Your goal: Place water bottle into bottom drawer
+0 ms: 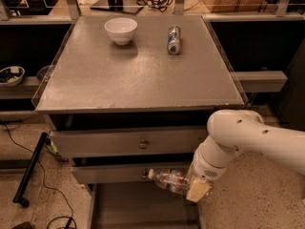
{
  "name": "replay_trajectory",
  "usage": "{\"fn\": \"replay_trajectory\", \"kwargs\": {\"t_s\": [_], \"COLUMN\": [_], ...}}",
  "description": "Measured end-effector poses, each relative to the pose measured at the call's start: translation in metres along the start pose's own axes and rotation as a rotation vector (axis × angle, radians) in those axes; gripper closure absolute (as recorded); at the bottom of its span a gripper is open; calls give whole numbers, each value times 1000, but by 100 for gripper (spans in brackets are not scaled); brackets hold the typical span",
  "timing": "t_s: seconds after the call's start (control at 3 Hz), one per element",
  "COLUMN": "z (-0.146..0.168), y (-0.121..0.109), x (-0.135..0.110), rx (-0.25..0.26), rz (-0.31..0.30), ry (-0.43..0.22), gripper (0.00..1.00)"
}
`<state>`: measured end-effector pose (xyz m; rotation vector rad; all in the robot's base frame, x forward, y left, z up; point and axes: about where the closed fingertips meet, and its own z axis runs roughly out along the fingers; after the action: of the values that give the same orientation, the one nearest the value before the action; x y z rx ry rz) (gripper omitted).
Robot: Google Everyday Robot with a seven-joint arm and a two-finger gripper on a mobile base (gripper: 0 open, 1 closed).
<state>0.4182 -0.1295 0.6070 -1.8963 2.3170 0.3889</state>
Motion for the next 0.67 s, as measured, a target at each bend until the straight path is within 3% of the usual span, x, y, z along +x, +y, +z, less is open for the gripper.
{"fn": "replay_trajectory", "kwargs": {"t_s": [0.33,0.67], "z": [21,61], "y": [11,27], "x": [4,13], "rx": [-37,-77], "rz": [31,92], "ry": [-22,-98], "gripper": [100,100]}}
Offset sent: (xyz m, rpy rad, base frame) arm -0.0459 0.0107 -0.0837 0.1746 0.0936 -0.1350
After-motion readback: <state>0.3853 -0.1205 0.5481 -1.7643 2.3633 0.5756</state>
